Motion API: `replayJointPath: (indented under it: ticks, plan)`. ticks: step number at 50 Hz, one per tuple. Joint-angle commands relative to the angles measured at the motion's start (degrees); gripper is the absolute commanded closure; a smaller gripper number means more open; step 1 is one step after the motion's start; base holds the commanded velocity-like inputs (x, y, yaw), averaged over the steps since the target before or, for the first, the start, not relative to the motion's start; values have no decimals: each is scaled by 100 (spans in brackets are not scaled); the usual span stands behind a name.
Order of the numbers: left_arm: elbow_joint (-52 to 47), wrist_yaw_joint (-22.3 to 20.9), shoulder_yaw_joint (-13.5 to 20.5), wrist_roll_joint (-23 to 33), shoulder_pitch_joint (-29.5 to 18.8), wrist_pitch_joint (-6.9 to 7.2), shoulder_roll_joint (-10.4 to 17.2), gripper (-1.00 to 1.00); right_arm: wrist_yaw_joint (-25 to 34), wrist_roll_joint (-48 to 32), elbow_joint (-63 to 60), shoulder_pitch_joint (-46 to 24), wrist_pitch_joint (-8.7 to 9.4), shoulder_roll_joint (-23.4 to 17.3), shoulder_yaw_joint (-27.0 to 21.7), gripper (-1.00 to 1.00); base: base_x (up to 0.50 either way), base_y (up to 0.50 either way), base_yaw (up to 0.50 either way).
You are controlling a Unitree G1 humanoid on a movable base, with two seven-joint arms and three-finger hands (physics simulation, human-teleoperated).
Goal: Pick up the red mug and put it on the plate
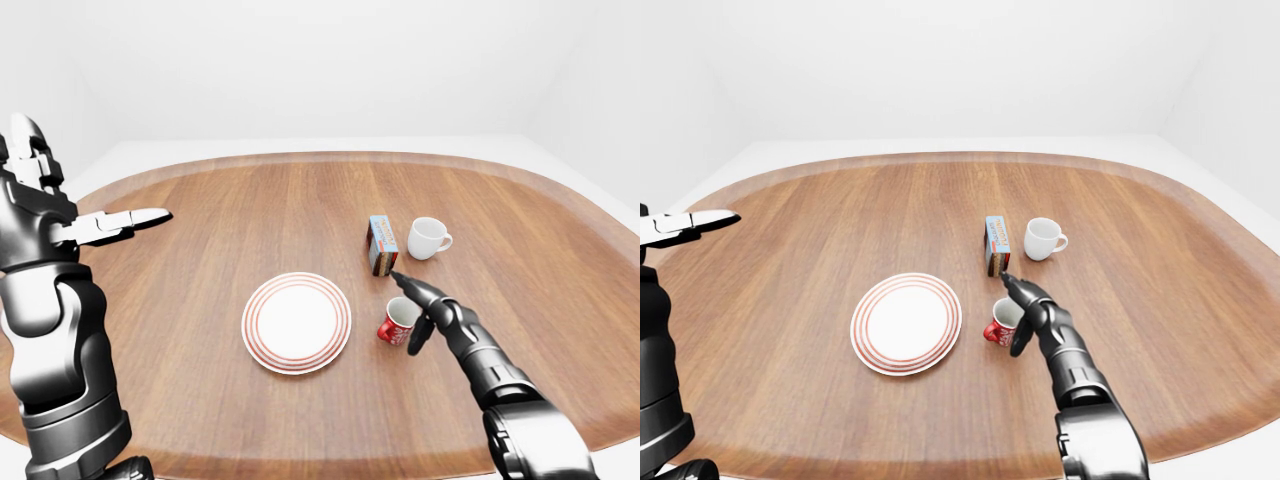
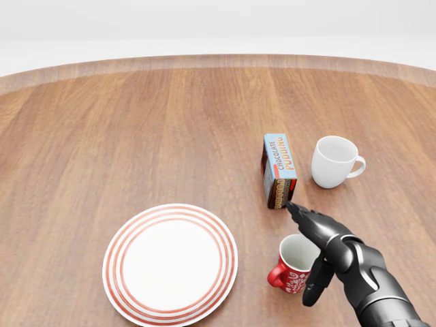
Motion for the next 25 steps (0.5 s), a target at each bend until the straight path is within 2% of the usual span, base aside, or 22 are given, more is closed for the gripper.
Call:
replayJointPath:
  ticks: [1,25]
  plan:
    - [23,-4,10,2,31,0,-16,-100,-42,-90,271,-303,0,59,79,-100,0,0,0]
    - [74,8,10,-18,1,0,13,-100,-255,-244,665,-362,0,277,215,-100,0,0,0]
